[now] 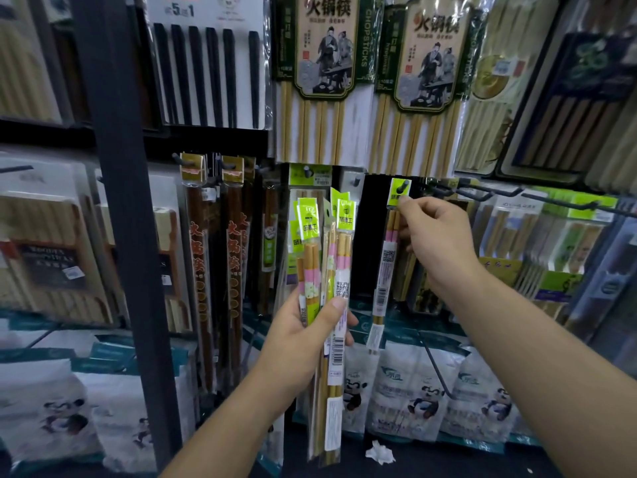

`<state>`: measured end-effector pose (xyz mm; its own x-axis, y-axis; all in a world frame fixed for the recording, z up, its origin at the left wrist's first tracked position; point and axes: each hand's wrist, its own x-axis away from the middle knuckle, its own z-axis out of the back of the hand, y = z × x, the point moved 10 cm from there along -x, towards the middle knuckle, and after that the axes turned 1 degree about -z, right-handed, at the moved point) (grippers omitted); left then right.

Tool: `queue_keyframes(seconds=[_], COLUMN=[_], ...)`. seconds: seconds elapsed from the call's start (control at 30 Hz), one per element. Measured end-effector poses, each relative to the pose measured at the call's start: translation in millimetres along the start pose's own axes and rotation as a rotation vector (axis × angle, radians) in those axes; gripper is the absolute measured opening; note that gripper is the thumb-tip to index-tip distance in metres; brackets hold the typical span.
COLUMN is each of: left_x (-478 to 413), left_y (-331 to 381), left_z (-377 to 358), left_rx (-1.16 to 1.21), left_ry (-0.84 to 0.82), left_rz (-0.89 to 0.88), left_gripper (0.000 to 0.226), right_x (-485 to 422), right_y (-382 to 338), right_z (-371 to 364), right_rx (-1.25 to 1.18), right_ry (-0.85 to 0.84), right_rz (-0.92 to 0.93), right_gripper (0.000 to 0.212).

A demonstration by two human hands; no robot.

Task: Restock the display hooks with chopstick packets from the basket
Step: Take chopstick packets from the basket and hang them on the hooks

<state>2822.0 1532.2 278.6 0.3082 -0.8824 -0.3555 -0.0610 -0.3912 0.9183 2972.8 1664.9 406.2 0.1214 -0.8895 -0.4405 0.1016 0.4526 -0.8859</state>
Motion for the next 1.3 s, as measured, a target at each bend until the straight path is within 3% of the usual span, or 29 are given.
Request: queue_keyframes(seconds=[0.17, 0.33, 0.43, 0.57, 0.7, 0.83, 0.97, 1.3], left_x=[0.9, 2.5, 3.5, 4.1, 3.3, 2.5, 0.8, 1.4], left_y=[0.5, 3.5, 3.7, 0.8, -2.8, 1.7, 1.3, -1.7], left_z=[-0.1, -2.1, -3.6, -2.1, 3.9, 7.2, 10.0, 9.7], left_rx=[-0.007, 0.006, 0.016, 0.004, -0.01, -0.019, 0.013, -0.024], left_ry=[-0.005, -0.004, -0.013, -0.011, 0.025, 0.029, 0.04, 0.039], left_rz=[-0.008, -0.031, -0.03, -0.012, -0.017, -0.029, -0.02, -0.029], left_gripper=[0.022, 0.013, 0.016, 0.02, 0.051, 0.021, 0.009, 0.025], right_x=[16.0, 44.3, 48.8, 47.3, 43.5, 33.3, 24.2, 12.6], right_y=[1.7, 1.5, 2.3, 9.3, 5.8, -10.8, -19.8, -18.8], right_z=[8.2, -28.3, -38.7, -36.8, -26.5, -8.9, 2.1, 9.8], right_rx=[0.02, -0.078, -0.162, -0.219, -0.26, -0.257, -0.258, -0.12], right_ry=[0.06, -0.238, -0.302, -0.284, -0.235, -0.143, -0.076, 0.026], right_rz=[0.029, -0.008, -0.05, -0.112, -0.105, -0.034, -0.019, 0.0], right_gripper=[0.024, 0.018, 0.017, 0.015, 0.017, 0.018, 0.02, 0.024])
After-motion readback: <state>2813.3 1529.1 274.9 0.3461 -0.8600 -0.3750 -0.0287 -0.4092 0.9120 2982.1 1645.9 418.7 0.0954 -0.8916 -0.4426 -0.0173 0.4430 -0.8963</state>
